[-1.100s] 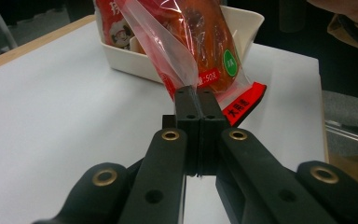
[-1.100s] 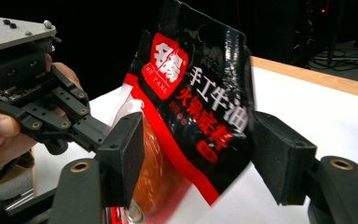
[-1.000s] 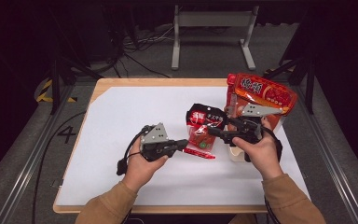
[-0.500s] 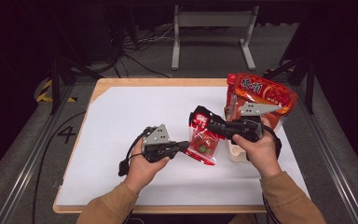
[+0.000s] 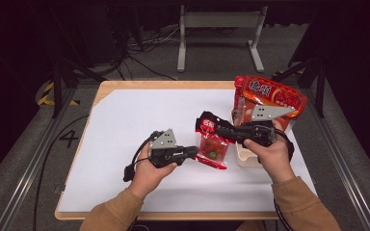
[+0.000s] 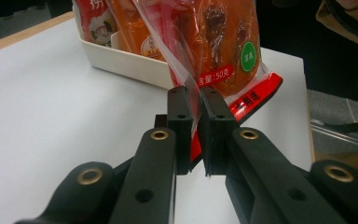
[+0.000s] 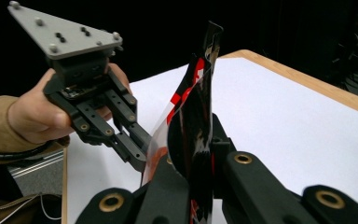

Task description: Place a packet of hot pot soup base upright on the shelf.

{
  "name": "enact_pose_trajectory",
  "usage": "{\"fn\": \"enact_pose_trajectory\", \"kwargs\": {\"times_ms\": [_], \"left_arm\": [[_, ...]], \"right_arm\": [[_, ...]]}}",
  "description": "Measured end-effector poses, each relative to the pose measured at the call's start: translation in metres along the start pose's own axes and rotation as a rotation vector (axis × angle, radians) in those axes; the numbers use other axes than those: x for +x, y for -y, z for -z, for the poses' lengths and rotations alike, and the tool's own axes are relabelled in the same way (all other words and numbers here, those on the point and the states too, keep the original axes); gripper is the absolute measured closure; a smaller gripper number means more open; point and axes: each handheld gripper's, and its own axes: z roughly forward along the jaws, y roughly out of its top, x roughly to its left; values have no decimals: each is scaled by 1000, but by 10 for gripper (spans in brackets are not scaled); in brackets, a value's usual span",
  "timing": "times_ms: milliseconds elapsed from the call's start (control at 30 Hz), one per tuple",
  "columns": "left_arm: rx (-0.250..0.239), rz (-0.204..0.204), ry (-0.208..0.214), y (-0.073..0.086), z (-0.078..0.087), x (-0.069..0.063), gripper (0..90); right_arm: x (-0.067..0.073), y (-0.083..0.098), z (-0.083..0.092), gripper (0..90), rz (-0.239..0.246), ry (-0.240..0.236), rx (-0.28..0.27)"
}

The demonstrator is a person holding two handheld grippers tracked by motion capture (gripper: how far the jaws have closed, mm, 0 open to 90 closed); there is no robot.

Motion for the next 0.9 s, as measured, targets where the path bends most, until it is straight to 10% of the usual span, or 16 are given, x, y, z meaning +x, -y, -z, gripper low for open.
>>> {"fn": "enact_pose_trajectory", "kwargs": {"times_ms": [567, 900], "left_arm": [[14, 36, -40, 5, 7, 6, 734], [25, 64, -104, 16, 25, 13, 641]], "right_arm": [[-1, -17, 22, 900, 191, -9, 0], [-10, -18, 42, 899, 220, 17, 4]]}}
